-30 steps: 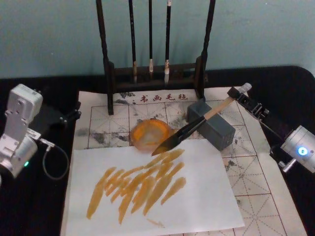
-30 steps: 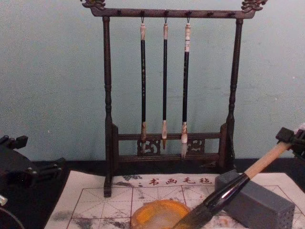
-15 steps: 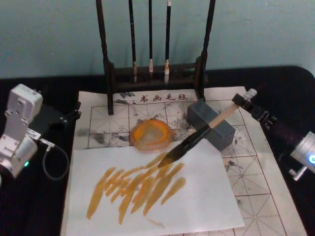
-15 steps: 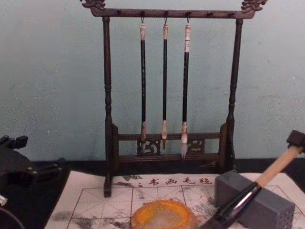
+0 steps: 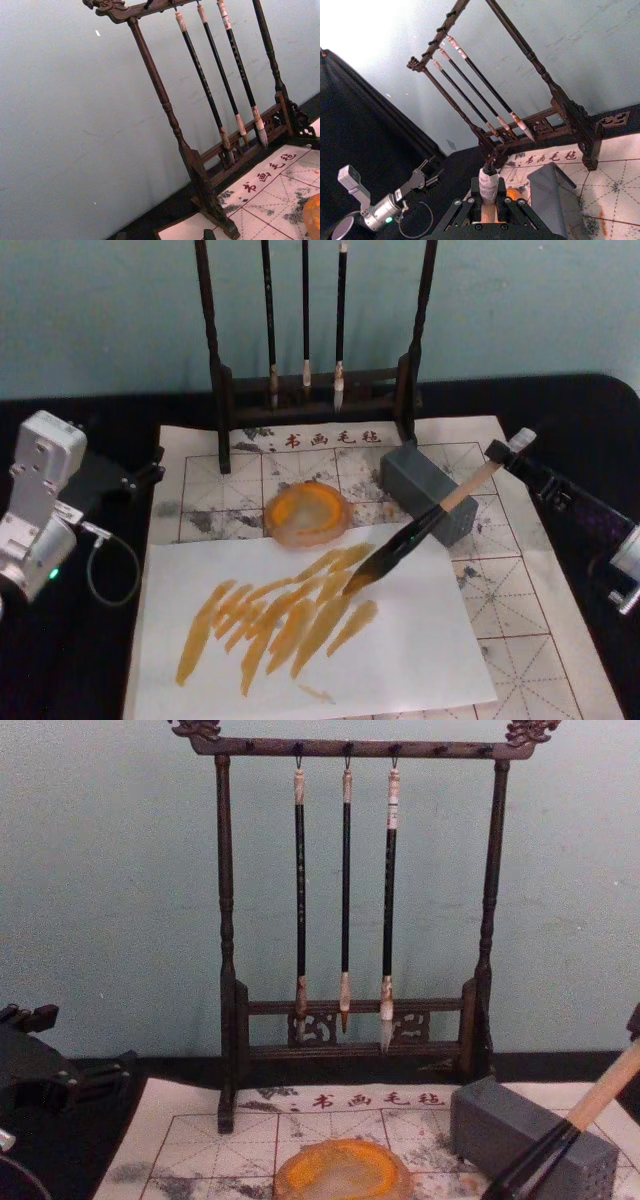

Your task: Pick up the brush from the inkstone, write on the paper, then place the brush back to its original position.

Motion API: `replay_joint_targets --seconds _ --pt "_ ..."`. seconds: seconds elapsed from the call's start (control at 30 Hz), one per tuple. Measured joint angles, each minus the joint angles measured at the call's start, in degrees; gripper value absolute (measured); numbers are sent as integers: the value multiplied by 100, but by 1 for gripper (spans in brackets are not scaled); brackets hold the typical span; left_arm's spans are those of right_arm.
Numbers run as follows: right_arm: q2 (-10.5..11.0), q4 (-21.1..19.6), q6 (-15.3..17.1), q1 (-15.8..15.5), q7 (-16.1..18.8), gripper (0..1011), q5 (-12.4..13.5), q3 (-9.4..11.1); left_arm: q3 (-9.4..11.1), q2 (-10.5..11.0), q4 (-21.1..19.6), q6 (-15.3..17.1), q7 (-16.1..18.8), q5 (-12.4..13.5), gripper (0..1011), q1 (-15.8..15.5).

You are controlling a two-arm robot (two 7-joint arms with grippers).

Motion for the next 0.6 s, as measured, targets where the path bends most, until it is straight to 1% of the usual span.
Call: replay_joint_targets --seconds 0.07,0.27,0.3,0.4,0.6 --pt "26 -24 -11 -16 -5 176 -24 12 0 0 0 0 0 0 1001 0" --pt "143 -132 -111 -55 -27 177 -258 39 0 0 0 0 0 0 1001 0" --pt "143 -132 -111 -55 -27 177 -258 39 0 0 0 0 0 0 1001 0" --pt "181 -173 -159 -60 -30 177 -401 59 0 0 0 0 0 0 1001 0" --pt "196 -199 -185 -62 -22 177 -555 87 0 0 0 0 0 0 1001 0"
